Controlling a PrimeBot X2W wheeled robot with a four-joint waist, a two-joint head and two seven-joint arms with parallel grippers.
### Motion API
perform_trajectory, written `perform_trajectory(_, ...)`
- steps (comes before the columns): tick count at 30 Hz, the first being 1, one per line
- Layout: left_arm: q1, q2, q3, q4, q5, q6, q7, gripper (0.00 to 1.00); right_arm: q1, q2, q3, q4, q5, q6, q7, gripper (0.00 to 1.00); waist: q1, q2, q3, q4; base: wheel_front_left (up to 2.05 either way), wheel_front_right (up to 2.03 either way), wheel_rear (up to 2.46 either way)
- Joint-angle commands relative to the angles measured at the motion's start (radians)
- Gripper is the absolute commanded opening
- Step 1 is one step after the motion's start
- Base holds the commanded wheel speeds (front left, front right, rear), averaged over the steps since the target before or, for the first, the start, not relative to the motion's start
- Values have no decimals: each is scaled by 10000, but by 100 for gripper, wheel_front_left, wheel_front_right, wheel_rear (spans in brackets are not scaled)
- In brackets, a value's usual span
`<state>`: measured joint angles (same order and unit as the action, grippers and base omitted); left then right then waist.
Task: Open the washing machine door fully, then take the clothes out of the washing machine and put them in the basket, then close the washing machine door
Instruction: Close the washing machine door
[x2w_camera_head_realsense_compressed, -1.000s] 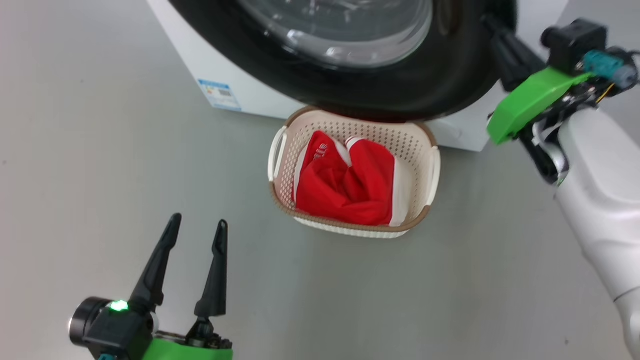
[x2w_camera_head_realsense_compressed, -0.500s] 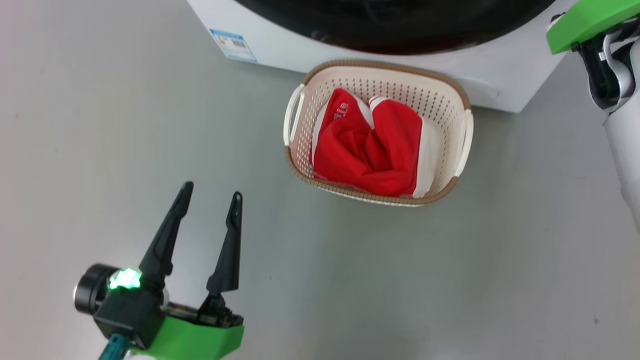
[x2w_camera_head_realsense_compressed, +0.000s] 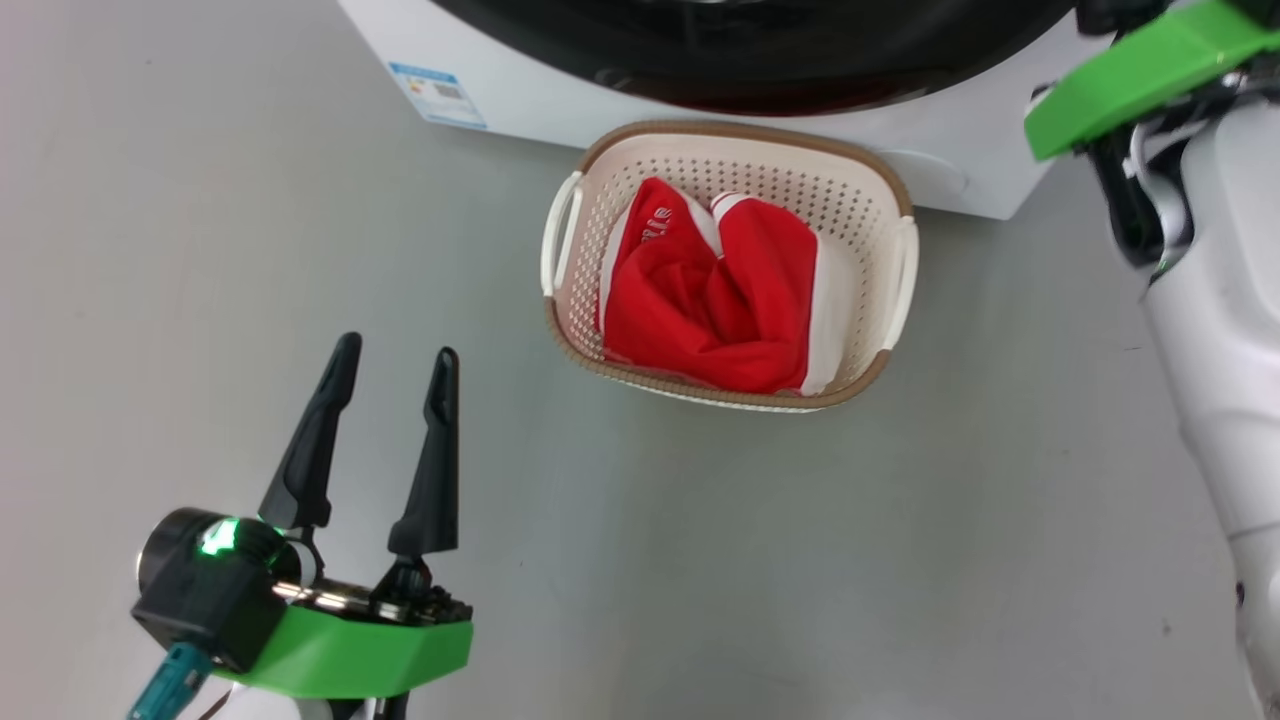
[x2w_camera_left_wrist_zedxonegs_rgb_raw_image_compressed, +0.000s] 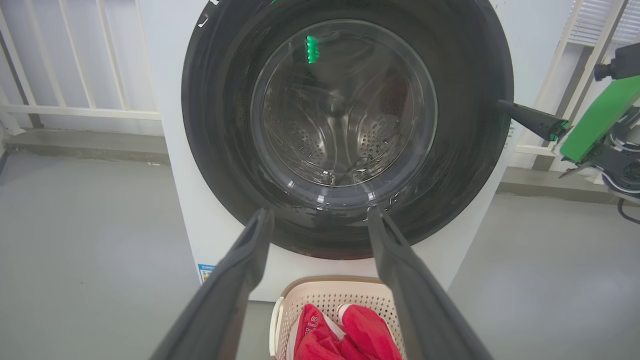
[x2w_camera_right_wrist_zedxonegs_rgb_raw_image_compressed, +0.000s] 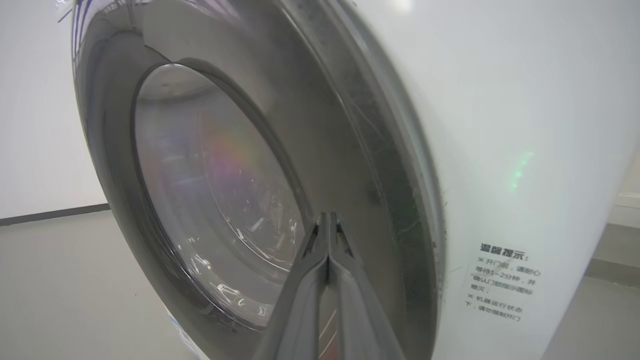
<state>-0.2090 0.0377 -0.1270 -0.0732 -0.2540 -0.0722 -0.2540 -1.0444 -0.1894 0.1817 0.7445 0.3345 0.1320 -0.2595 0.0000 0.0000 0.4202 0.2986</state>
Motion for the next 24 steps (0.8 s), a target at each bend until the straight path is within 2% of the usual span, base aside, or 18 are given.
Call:
perform_trajectory(1, -109, 128, 388, -245, -49, -66, -78, 100, 205, 217, 110, -296, 176, -13, -21, 45, 0, 0, -179, -180, 0, 0, 0)
perform_trajectory(2, -120, 127, 413, -228, -110, -77, -78, 100, 397, 231, 117, -416, 314, -13, -21, 100, 0, 0, -269, -260, 0, 0, 0)
perform_trajectory(8, -54, 127, 554, -89, -263, -136, -78, 100, 1769, 20, 175, -1325, 594, -13, -22, 100, 0, 0, -867, -849, 0, 0, 0)
perform_trajectory(13, 59, 126, 753, 76, -304, -215, -78, 100, 3119, -11, -67, -2241, 263, -13, -22, 100, 0, 0, -1469, -1388, 0, 0, 0)
perform_trajectory(24, 663, 126, 1115, 435, -234, -335, -78, 100, 5889, 567, -1351, -4139, -455, -13, -22, 100, 0, 0, -2702, -2364, 0, 0, 0)
